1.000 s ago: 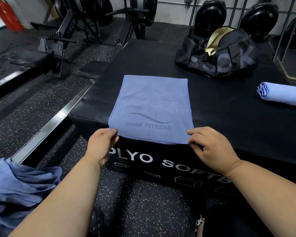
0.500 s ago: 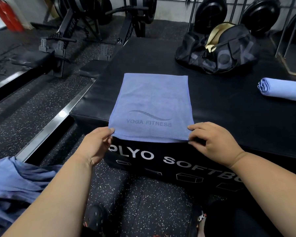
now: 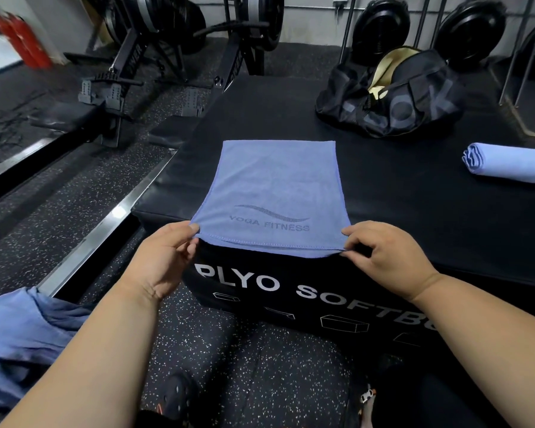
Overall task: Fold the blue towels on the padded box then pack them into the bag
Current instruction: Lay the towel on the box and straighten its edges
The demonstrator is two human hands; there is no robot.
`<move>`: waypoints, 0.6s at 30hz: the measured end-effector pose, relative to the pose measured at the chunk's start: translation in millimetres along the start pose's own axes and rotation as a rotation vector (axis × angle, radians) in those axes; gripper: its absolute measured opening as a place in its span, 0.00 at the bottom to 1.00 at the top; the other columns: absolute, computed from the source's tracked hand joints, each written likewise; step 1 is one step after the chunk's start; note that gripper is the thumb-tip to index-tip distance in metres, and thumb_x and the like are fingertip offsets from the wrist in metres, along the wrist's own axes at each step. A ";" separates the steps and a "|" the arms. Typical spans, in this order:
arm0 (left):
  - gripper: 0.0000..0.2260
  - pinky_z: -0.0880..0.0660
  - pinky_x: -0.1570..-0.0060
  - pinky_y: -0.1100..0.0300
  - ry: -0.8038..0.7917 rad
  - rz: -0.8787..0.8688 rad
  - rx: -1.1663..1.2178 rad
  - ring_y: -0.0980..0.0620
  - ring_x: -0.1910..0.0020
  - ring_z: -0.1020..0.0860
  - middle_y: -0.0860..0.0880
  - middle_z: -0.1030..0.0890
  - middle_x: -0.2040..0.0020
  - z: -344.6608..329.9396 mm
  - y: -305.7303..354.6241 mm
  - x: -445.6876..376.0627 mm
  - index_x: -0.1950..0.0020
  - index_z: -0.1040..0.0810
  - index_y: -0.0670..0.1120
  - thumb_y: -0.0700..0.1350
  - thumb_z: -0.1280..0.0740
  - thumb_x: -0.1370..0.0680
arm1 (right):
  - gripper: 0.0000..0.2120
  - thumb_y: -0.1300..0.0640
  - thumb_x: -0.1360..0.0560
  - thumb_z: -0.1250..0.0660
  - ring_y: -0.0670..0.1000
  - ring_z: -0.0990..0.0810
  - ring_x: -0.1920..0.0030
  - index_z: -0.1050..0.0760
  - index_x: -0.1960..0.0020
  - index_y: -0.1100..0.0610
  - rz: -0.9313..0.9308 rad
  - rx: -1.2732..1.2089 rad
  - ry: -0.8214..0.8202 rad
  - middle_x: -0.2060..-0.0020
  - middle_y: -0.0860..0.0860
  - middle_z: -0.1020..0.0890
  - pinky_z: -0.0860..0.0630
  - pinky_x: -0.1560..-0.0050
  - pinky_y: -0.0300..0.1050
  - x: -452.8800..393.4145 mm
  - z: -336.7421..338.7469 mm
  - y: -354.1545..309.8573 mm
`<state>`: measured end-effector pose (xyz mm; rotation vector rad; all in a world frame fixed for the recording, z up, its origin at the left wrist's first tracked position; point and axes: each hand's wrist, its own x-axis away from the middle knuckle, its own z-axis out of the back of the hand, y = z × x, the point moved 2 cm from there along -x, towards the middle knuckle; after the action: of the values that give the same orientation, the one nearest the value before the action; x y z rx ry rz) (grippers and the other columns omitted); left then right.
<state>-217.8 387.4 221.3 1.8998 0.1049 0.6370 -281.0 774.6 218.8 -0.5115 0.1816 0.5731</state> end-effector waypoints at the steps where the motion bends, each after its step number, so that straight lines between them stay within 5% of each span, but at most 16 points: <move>1: 0.05 0.23 0.63 0.72 -0.003 -0.018 0.013 0.60 0.64 0.19 0.52 0.15 0.62 -3.5 2.3 1.2 0.52 0.20 0.45 0.35 0.31 0.19 | 0.08 0.58 0.28 0.20 0.45 0.17 0.43 0.18 0.57 0.49 -0.018 -0.016 0.007 0.45 0.44 0.14 0.24 0.44 0.43 -1.1 3.3 -0.3; 7: 0.02 0.21 0.56 0.69 0.000 -0.120 -0.029 0.55 0.56 0.18 0.45 0.12 0.52 -36.2 17.5 -17.0 0.49 0.17 0.38 0.36 0.30 0.19 | 0.08 0.61 0.28 0.21 0.44 0.17 0.46 0.17 0.56 0.51 -0.130 -0.083 0.228 0.49 0.45 0.14 0.26 0.41 0.36 -33.2 35.2 16.7; 13: 0.06 0.24 0.57 0.66 0.004 -0.321 -0.060 0.55 0.60 0.21 0.50 0.15 0.60 -101.9 68.8 -51.8 0.55 0.18 0.45 0.36 0.29 0.19 | 0.07 0.64 0.28 0.24 0.43 0.19 0.47 0.16 0.54 0.54 -0.155 -0.124 0.436 0.49 0.46 0.14 0.30 0.39 0.28 -84.9 71.7 34.8; 15: 0.09 0.28 0.59 0.63 -0.015 -0.385 -0.250 0.53 0.64 0.26 0.48 0.21 0.64 -107.9 72.1 -58.8 0.61 0.19 0.44 0.38 0.27 0.20 | 0.08 0.64 0.29 0.24 0.47 0.18 0.48 0.17 0.55 0.52 -0.171 -0.100 0.372 0.50 0.47 0.14 0.25 0.39 0.38 -89.6 72.1 44.1; 18: 0.14 0.35 0.65 0.59 -0.050 -0.344 -0.652 0.53 0.67 0.32 0.49 0.26 0.68 -91.9 44.1 -57.1 0.65 0.23 0.40 0.43 0.26 0.22 | 0.09 0.60 0.30 0.21 0.48 0.17 0.52 0.19 0.60 0.48 -0.278 -0.077 0.063 0.55 0.44 0.14 0.21 0.43 0.49 -75.8 51.5 65.9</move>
<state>-319.7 425.2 264.1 1.2266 0.1651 0.3299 -379.4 812.5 259.0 -0.6184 0.1450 0.2939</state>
